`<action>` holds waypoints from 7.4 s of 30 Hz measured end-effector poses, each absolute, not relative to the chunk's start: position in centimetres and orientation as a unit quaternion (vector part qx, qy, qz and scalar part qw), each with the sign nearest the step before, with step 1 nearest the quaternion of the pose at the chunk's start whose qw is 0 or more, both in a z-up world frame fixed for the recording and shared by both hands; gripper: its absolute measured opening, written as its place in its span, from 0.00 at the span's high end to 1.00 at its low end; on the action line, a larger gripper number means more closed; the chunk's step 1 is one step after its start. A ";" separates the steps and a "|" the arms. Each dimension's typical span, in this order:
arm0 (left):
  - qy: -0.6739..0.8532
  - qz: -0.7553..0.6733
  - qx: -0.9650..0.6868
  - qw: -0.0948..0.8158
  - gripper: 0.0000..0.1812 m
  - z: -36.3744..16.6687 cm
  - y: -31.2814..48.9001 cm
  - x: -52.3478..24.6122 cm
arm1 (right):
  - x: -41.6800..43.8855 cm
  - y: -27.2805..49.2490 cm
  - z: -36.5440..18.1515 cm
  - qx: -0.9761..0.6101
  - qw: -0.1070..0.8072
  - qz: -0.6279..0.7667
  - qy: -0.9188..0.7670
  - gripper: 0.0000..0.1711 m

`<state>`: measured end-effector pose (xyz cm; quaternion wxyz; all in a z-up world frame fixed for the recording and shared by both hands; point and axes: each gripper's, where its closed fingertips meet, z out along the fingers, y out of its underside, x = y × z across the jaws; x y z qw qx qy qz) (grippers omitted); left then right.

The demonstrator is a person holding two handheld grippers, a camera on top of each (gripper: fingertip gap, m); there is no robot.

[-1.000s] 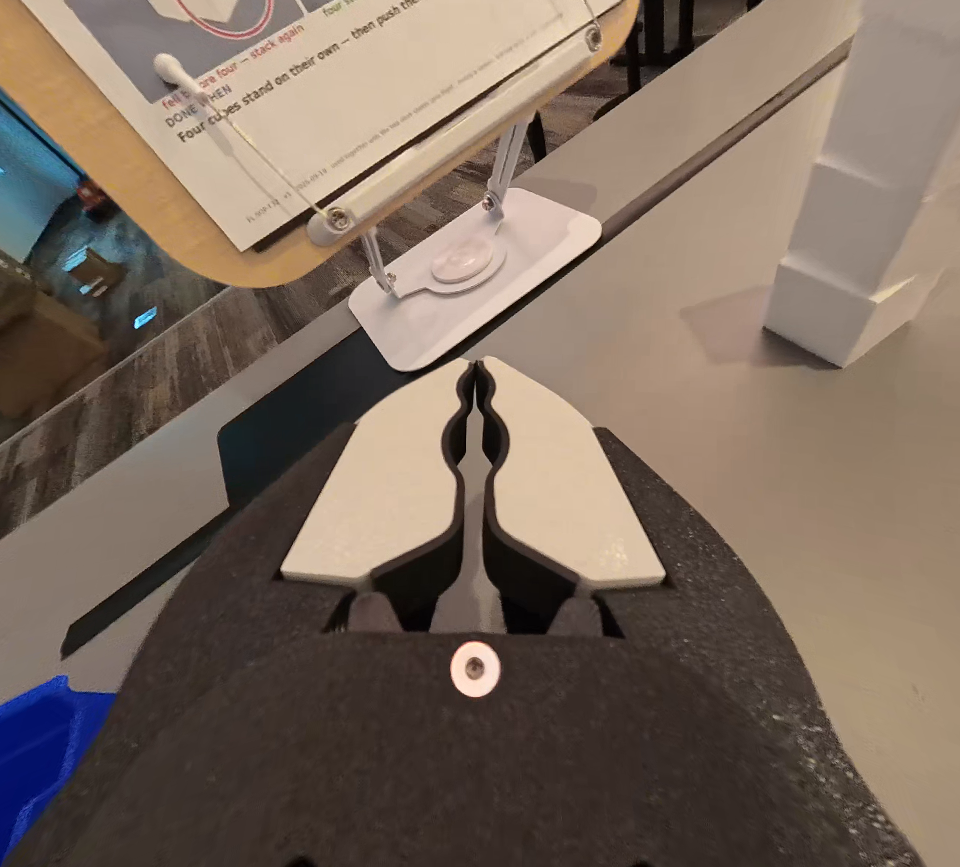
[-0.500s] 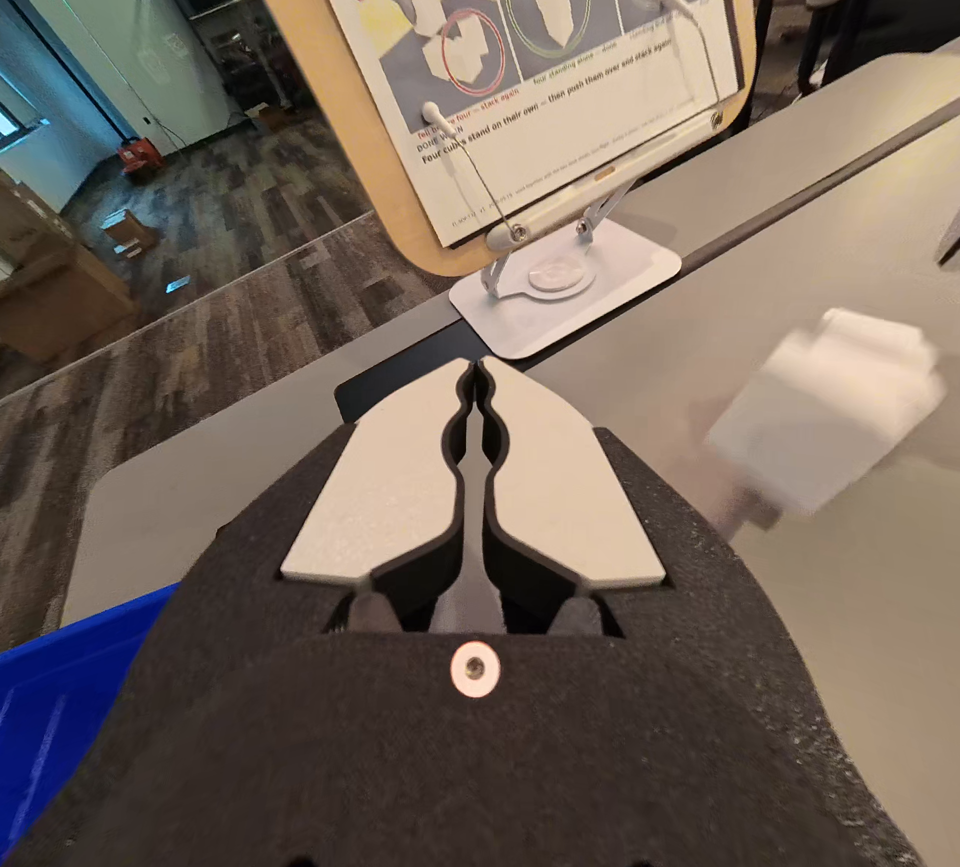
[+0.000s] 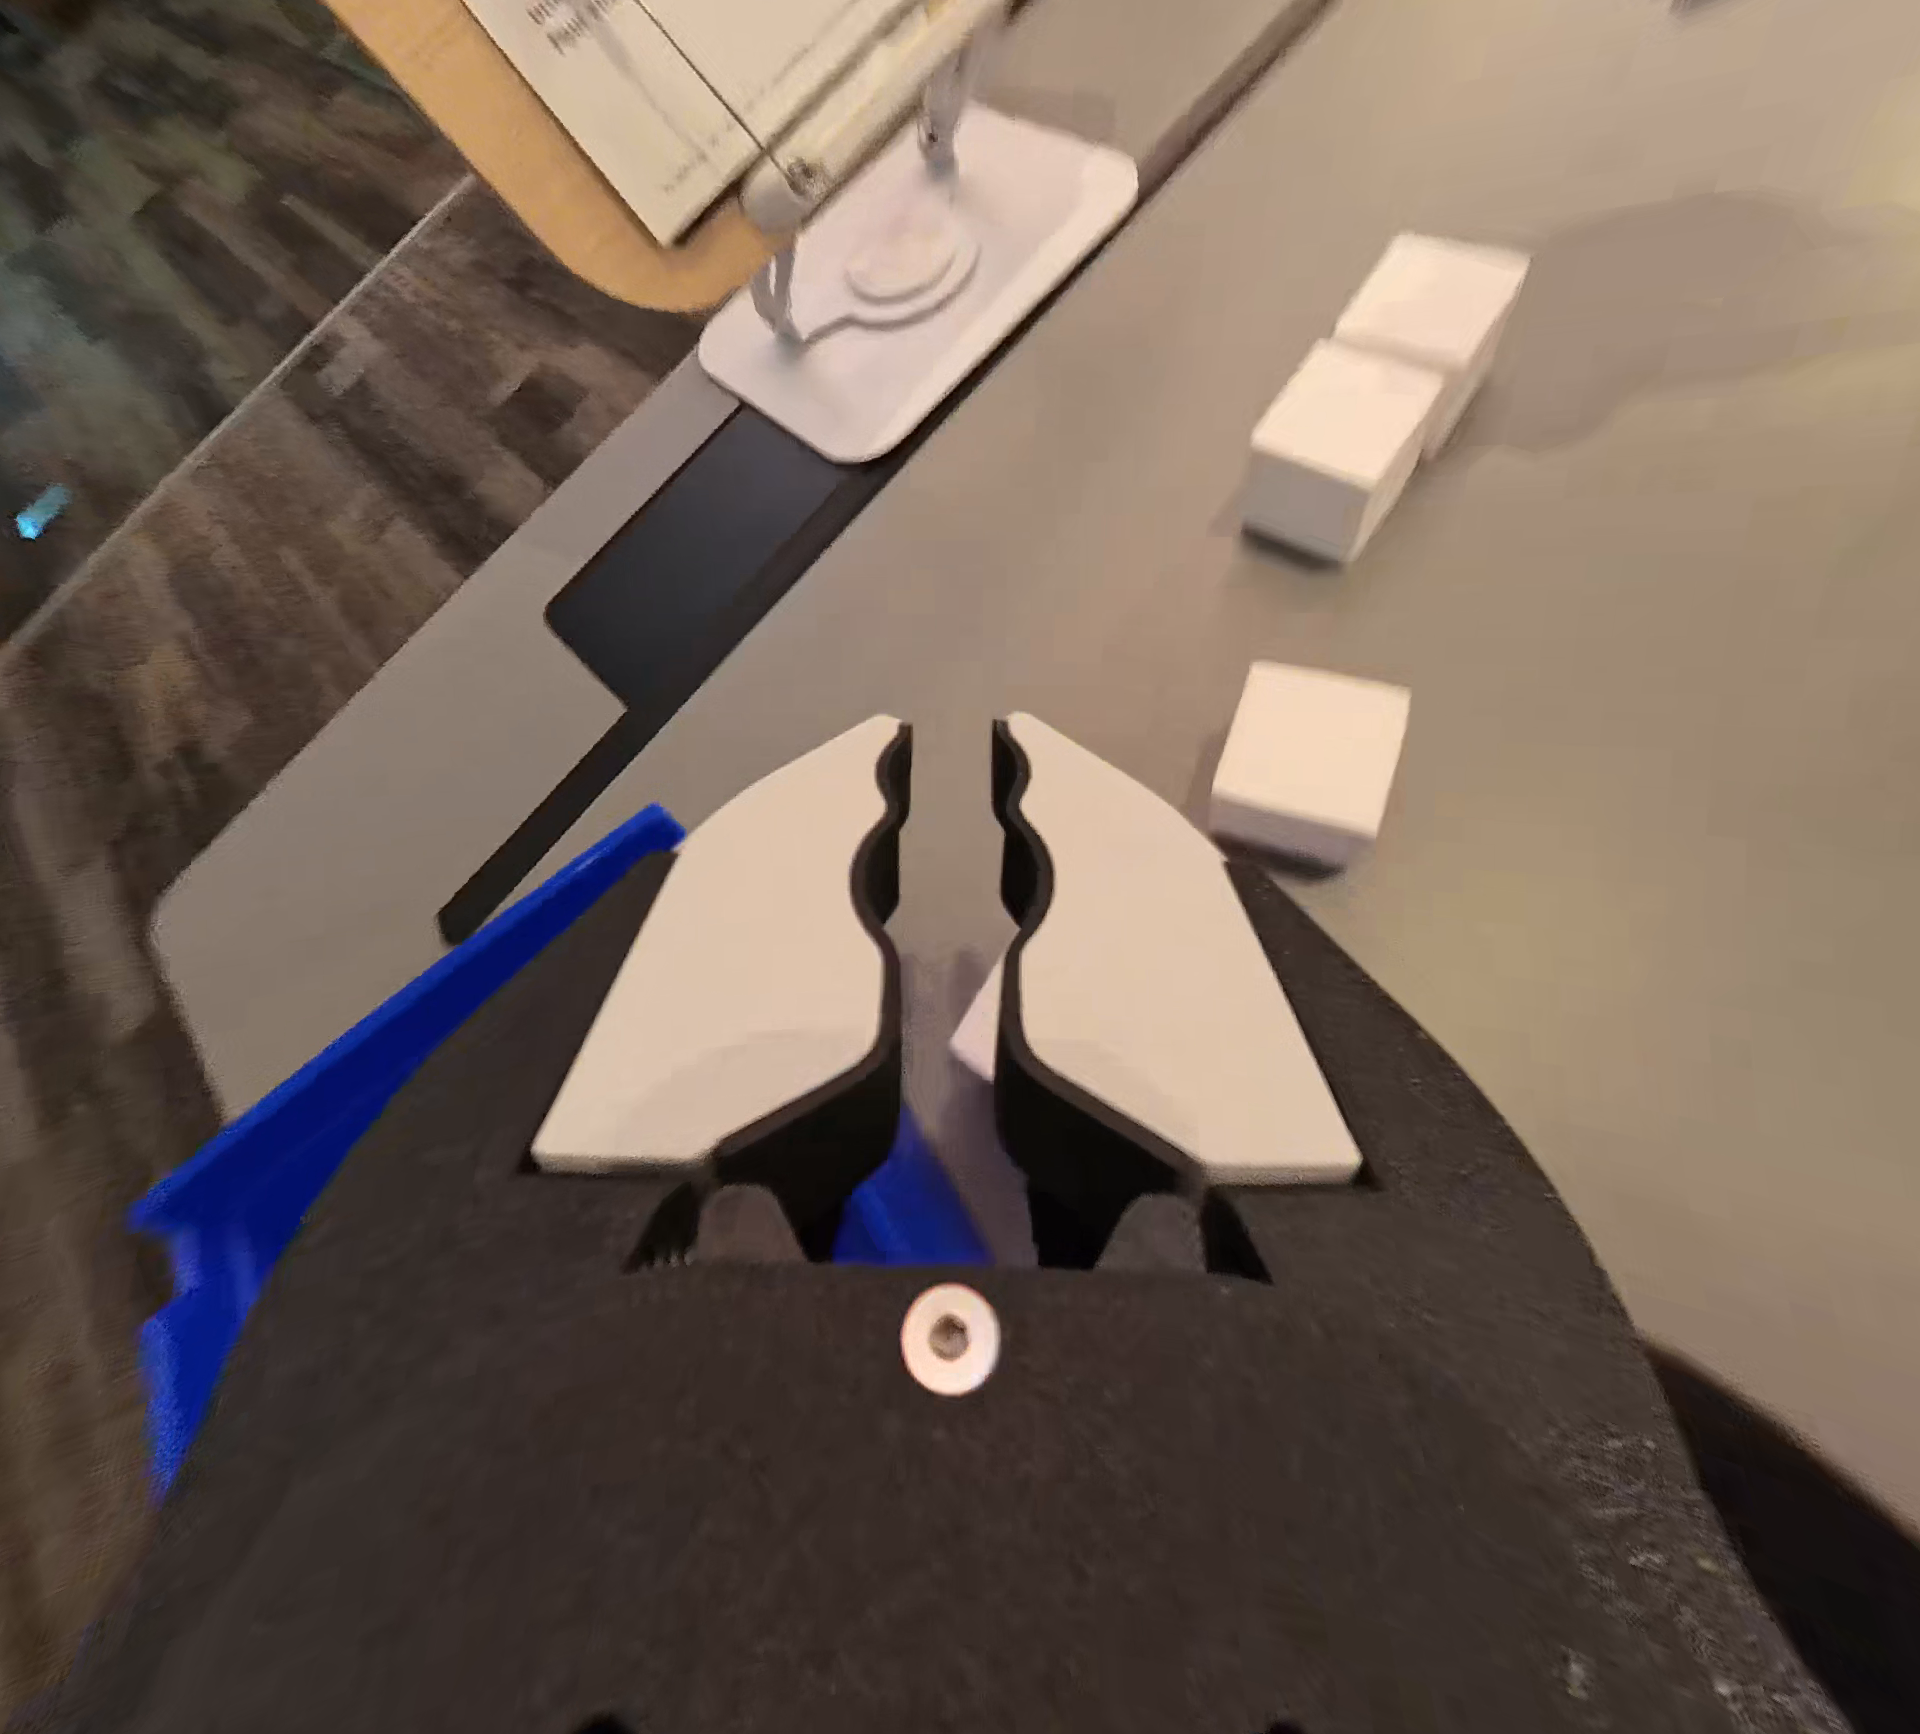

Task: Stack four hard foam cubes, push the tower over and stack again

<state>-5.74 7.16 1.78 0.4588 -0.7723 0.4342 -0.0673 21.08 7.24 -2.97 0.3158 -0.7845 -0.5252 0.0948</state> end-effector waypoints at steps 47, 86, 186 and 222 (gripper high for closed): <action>0.559 0.142 -0.809 0.117 0.67 -12.5 5.2 -9.5 | 22.7 6.2 -7.6 -0.760 0.311 0.294 -0.489 0.76; 0.608 0.096 -0.772 0.161 0.61 -9.8 3.3 -3.2 | 20.4 8.7 -12.8 -0.720 0.334 0.216 -0.569 0.65; 0.477 -0.247 -0.696 0.477 0.78 3.6 4.9 1.5 | 13.0 9.4 -4.1 -0.706 0.348 0.217 -0.577 0.51; 0.625 -0.093 -0.698 0.337 0.68 0.6 4.5 7.5 | 33.5 9.1 4.7 -0.630 0.534 0.424 -0.372 0.59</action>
